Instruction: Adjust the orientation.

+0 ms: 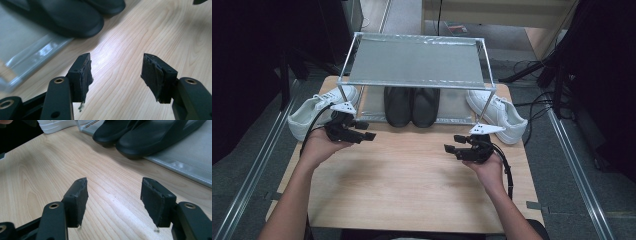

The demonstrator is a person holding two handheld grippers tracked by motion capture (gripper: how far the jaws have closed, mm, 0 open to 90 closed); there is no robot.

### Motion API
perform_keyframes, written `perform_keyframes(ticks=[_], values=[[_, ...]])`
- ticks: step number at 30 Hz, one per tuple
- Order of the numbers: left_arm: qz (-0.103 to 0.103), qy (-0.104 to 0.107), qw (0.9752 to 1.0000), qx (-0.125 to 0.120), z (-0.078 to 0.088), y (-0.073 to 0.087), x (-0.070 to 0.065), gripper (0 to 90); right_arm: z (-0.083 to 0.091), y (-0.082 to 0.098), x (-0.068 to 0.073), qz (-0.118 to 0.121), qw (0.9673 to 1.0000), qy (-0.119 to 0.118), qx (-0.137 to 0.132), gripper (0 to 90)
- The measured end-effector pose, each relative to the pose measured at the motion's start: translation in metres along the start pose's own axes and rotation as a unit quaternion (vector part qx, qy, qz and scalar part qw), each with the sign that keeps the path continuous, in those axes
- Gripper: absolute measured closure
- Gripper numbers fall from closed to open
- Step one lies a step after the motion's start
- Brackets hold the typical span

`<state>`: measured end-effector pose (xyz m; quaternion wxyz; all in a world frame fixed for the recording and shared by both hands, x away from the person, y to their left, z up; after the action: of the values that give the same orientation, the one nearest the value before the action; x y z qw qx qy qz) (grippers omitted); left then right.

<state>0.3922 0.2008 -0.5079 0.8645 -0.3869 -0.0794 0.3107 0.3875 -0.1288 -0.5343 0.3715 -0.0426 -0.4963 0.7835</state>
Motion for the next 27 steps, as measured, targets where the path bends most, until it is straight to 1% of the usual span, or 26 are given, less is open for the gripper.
perform_keyframes(ticks=[5, 9, 12, 14, 17, 18, 20, 22, 24, 27], values=[[0.014, -0.010, 0.9998, -0.001, 0.008, 0.012, 0.008, 41.5, -0.004, 0.000, 0.000, -0.001, 1.0000, -0.005, 0.006, 39.9], [0.028, -0.023, 0.9994, -0.002, 0.015, 0.022, 0.018, 41.9, -0.008, 0.001, 0.001, 0.003, 0.9999, -0.008, 0.013, 40.3], [0.036, -0.033, 0.9988, -0.008, 0.022, 0.028, 0.026, 42.1, -0.009, 0.000, 0.002, 0.003, 0.9998, -0.010, 0.015, 40.5], [0.043, -0.039, 0.9982, -0.014, 0.027, 0.031, 0.031, 42.5, -0.010, 0.000, 0.003, 0.004, 0.9998, -0.010, 0.016, 40.6], [0.051, -0.048, 0.9974, -0.016, 0.032, 0.037, 0.038, 42.6, -0.010, 0.001, 0.002, 0.004, 0.9998, -0.011, 0.017, 40.7], [0.055, -0.053, 0.9970, -0.011, 0.034, 0.039, 0.041, 42.5, -0.011, 0.001, 0.002, 0.004, 0.9998, -0.010, 0.018, 40.7], [0.053, -0.063, 0.9966, -0.006, 0.040, 0.044, 0.047, 42.5, -0.011, 0.001, 0.002, 0.003, 0.9998, -0.010, 0.018, 40.9], [0.063, -0.065, 0.9958, -0.011, 0.044, 0.047, 0.051, 42.5, -0.011, 0.001, 0.002, 0.003, 0.9998, -0.010, 0.018, 40.9], [0.064, -0.071, 0.9953, -0.011, 0.049, 0.051, 0.056, 42.6, -0.011, 0.001, 0.002, 0.004, 0.9998, -0.009, 0.019, 40.9], [0.077, -0.077, 0.9939, -0.018, 0.056, 0.055, 0.065, 43.0, -0.011, 0.002, 0.002, 0.004, 0.9997, -0.008, 0.022, 41.0]])
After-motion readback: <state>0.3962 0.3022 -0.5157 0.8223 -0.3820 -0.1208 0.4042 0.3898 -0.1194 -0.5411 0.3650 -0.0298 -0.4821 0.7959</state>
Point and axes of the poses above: each handheld gripper's, and its own axes: z roughly backward along the jaws, y roughly out of its underside, x roughly to its left, the point moved 8 cm from there along -z, roughly forward along the jaws, and after that the axes turned 5 degrees about -z, right-handed, at the moved point
